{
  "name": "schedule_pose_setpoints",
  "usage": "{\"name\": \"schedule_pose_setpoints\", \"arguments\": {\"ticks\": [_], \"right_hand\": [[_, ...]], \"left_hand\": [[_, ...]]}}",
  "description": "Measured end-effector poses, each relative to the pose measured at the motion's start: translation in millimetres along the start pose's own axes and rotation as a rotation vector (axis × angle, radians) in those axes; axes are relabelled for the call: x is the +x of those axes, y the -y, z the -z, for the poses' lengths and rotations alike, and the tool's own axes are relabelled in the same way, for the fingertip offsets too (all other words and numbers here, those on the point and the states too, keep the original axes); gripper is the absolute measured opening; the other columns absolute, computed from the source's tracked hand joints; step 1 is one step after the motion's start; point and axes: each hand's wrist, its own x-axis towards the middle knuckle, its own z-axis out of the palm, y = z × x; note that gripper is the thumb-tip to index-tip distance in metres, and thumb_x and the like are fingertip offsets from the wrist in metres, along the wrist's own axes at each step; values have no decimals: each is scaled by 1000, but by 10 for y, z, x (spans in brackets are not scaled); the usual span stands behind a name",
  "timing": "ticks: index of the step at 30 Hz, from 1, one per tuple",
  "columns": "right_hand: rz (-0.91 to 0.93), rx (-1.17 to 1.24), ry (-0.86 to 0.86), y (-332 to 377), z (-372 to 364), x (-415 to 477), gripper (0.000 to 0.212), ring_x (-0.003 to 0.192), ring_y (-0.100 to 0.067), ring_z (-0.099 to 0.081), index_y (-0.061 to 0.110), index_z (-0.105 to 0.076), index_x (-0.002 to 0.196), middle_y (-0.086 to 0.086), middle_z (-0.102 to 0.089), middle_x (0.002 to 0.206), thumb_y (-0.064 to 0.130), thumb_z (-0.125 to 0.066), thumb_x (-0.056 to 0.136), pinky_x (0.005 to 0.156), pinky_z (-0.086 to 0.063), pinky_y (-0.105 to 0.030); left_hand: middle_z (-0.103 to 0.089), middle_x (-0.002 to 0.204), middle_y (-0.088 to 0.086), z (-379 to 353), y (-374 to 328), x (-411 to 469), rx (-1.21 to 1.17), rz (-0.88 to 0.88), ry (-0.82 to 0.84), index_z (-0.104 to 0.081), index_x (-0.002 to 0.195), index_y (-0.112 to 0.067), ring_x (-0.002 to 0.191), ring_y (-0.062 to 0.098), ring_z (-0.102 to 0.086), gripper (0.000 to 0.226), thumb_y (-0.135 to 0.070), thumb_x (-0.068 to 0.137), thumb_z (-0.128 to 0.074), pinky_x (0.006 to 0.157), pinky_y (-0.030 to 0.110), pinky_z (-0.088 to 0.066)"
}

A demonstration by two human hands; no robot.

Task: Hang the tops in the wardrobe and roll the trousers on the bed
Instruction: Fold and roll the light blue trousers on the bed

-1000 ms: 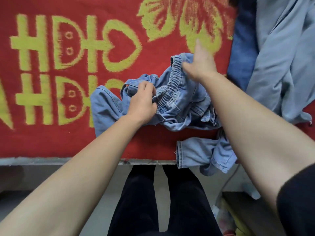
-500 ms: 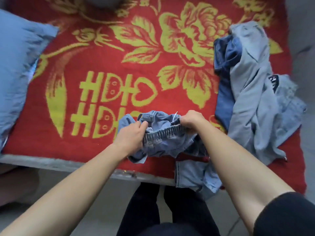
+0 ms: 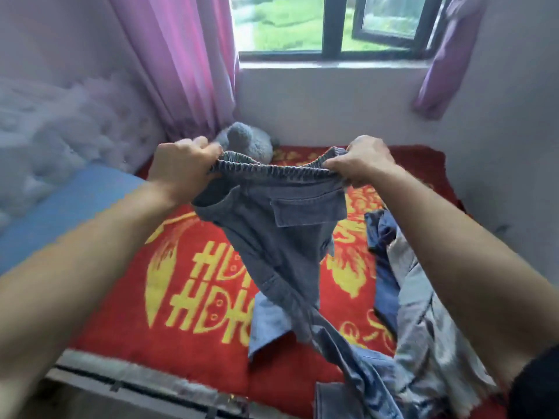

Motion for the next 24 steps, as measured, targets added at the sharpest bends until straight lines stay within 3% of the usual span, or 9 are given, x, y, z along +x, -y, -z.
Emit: {"name": "schedule_pose_setpoints", "arguments": {"ticks": [2,5,7,12,14,16,19,22,24], "right_hand": [[20,58,-97,234,311,-127,36,85,-32,-66,7,-68,90,-13,-66,91,40,-63,77,68,-52,-30],[-21,690,-87,619,768,-415,26,74,-25,-69,3,-65,108,-14,-65,97,20,-56,90,48,-52,-27],[-6,1067,-111,834,1006,-651,12,82,-22,-68,6,-61,102,-13,-64,104,9,-53,94,53,-57,-28],[137,1445,-144,1487,1313,-1501,12,73,-21,-68,3,-60,88,-9,-68,75,-2,-51,93,50,-54,-24],[162,1392,-95,1653,1309,-1779,20,76,-20,-69,6,-68,81,-8,-68,75,-1,-53,92,59,-58,-27],[173,1173,-84,1731,1223,-1973,31,74,-15,-69,12,-76,67,-3,-70,72,2,-56,90,62,-58,-26],[73,888,-96,1727,998,-2211,10,59,-10,-68,9,-74,75,-2,-68,73,9,-68,84,48,-53,-19],[-33,611,-26,1635,767,-2359,15,39,-6,-59,10,-65,70,1,-62,52,11,-68,84,34,-43,-15],[-105,350,12,1589,614,-2405,13,36,-8,-58,6,-66,75,-1,-64,48,14,-67,84,32,-37,-14]], "left_hand": [[-57,81,14,326,164,134,38,25,-128,-59,102,-12,71,38,-61,23,-25,85,-66,49,39,-42],[-59,86,19,834,491,232,25,95,-293,-54,117,-9,75,41,-60,32,-11,85,-57,53,42,-40],[-58,89,21,1107,699,288,17,159,-390,-52,114,-7,77,41,-60,31,-10,83,-58,54,42,-37],[-58,83,25,1744,1420,71,68,196,-471,-61,102,0,71,43,-60,22,-11,83,-62,55,38,-33],[-55,77,24,1841,1662,-68,83,167,-433,-65,95,1,69,42,-59,18,1,76,-64,55,37,-35],[-55,77,20,1842,1816,-226,91,160,-359,-69,91,-2,72,40,-59,20,5,72,-66,56,34,-35],[-54,78,14,1738,1878,-477,87,126,-250,-72,89,-5,78,36,-59,19,3,72,-68,56,32,-32],[-52,78,6,1558,1842,-721,71,96,-191,-73,86,-7,85,33,-57,15,-1,78,-62,60,32,-34],[-56,82,4,1424,1791,-842,22,84,-136,-72,86,-12,92,32,-53,14,-6,80,-60,71,37,-40]]}}
